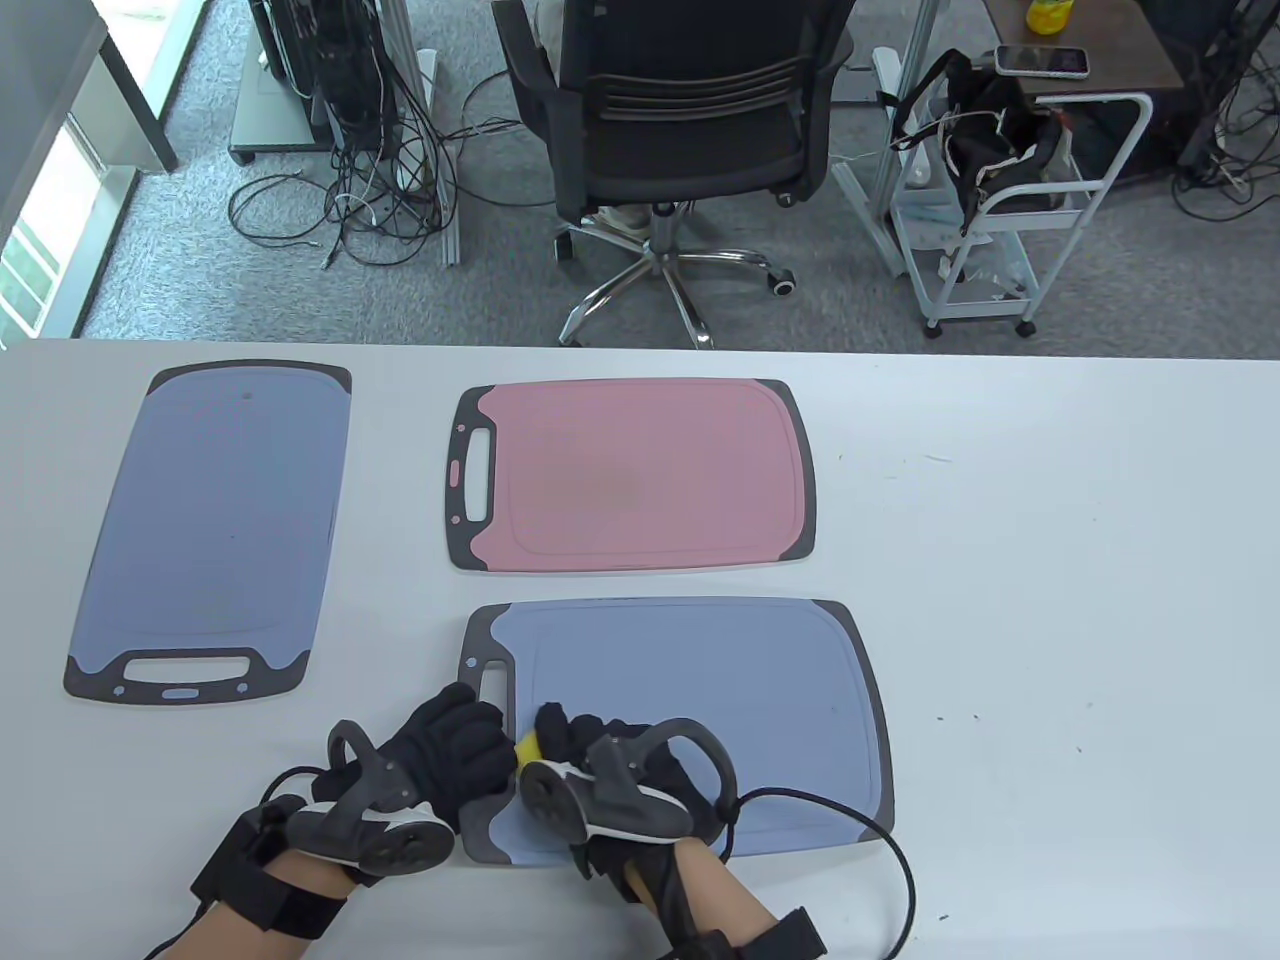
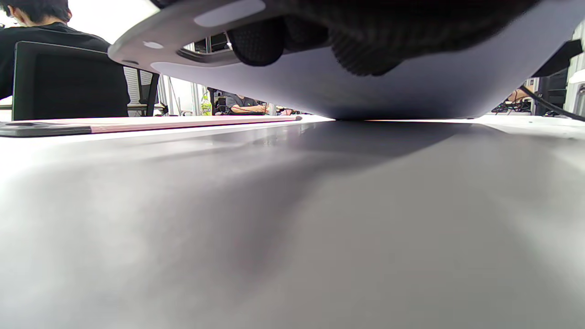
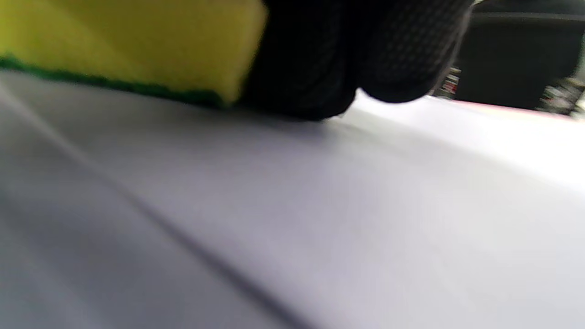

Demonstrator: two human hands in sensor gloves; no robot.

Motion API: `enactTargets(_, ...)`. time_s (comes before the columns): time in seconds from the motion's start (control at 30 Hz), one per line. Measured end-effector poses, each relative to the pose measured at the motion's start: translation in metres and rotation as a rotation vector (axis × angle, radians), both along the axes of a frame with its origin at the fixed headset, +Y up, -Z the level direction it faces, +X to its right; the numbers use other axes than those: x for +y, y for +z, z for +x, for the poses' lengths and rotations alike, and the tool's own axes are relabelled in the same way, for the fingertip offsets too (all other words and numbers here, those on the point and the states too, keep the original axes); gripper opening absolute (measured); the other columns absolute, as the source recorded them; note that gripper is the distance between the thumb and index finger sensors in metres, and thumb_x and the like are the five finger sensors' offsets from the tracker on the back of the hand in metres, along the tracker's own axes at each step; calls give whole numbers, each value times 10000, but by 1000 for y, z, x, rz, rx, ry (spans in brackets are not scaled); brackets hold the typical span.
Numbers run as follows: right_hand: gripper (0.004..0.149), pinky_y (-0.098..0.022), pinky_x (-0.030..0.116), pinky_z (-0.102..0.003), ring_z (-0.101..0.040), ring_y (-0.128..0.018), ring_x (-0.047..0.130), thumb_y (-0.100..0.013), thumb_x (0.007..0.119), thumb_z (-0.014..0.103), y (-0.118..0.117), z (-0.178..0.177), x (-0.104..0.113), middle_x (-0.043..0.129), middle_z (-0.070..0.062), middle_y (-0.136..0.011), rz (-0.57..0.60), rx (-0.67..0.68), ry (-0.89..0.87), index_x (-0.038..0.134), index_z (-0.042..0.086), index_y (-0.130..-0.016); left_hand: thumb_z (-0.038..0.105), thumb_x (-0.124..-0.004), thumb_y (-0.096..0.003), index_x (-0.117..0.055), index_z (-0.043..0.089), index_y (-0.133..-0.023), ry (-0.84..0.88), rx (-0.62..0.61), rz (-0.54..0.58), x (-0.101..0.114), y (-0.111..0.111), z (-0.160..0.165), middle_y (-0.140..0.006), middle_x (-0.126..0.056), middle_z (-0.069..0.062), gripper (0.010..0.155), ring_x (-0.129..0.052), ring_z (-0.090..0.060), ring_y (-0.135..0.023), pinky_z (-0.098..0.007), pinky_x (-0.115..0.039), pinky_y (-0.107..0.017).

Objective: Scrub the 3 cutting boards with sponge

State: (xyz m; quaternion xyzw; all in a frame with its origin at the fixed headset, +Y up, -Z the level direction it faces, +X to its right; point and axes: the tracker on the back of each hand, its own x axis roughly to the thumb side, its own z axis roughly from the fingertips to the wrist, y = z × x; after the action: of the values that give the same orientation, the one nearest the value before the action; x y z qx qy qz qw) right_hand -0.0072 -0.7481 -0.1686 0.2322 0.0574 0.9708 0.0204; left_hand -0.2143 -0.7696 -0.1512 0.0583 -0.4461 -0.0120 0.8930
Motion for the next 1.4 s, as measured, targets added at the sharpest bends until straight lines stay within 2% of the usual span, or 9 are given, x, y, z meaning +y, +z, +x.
enactTargets(0.23, 719, -424, 804, -420, -172, -472, 901, -489, 687, 575, -6, 175, -26, 826, -87, -723, -33, -564, 19, 624, 129, -1050, 416, -785, -645, -507, 272, -990, -2, 0, -9, 0, -1, 0, -988, -634, 41, 465, -669, -243, -1040, -589, -499, -801)
enactTargets(0.33, 723, -427, 795, -442, -205, -480, 906, -499, 685, 555, -1, 218, -29, 823, -113, -734, -100, -716, 55, 610, 95, -1052, 417, -781, -646, -502, 275, -991, 1, 2, -13, 0, -1, 0, -990, -630, 44, 466, -664, -242, -1043, -588, -493, -803)
enactTargets(0.5, 722, -420, 807, -432, -194, -471, 913, -499, 680, 548, -7, 174, -23, 832, -122, -721, -55, -530, 88, 616, 73, -1039, 415, -781, -646, -503, 273, -991, 0, 3, -12, 0, -1, 0, -990, -629, 44, 465, -663, -244, -1043, -588, -494, -803)
enactTargets(0.7, 724, -433, 807, -416, -169, -479, 900, -497, 666, 576, 7, 2, -1, 821, -92, -725, 29, 34, 40, 604, 115, -1051, 416, -785, -644, -508, 273, -990, -4, 4, -12, 0, -1, 0, -988, -637, 46, 466, -673, -244, -1040, -587, -504, -801)
enactTargets(0.8, 723, -433, 811, -425, -177, -476, 909, -492, 678, 565, 17, -40, 5, 834, -95, -716, 67, 142, 41, 622, 99, -1042, 417, -788, -643, -512, 272, -985, -1, 5, -1, 0, 0, 0, -987, -643, 42, 463, -678, -243, -1039, -585, -512, -800)
enactTargets(0.9, 724, -451, 811, -396, -143, -501, 898, -499, 642, 595, 13, -24, 3, 812, -57, -747, 49, 117, 60, 583, 146, -1064, 414, -788, -646, -510, 271, -990, -1, 5, -9, 0, -1, 0, -991, -639, 43, 465, -674, -244, -1042, -588, -507, -800)
enactTargets(1.23, 722, -435, 797, -433, -185, -487, 898, -495, 674, 565, 6, 205, -30, 814, -98, -739, -68, -653, 41, 599, 118, -1057, 414, -783, -648, -499, 272, -994, -11, 6, -12, 0, -1, 0, -994, -627, 44, 470, -661, -244, -1046, -590, -495, -801)
enactTargets(1.33, 722, -435, 791, -447, -204, -490, 898, -498, 696, 549, 8, 213, -30, 811, -120, -742, -96, -692, 5, 601, 103, -1058, 415, -778, -648, -493, 273, -995, -11, 8, -21, -1, -2, 0, -997, -621, 31, 471, -654, -245, -1049, -590, -488, -803)
enactTargets(1.4, 721, -431, 801, -438, -196, -483, 905, -502, 674, 544, 5, 190, -27, 819, -123, -733, -56, -625, 92, 602, 78, -1047, 412, -780, -648, -494, 273, -996, -12, 10, -19, -1, -2, 0, -997, -621, 32, 472, -654, -246, -1050, -590, -488, -803)
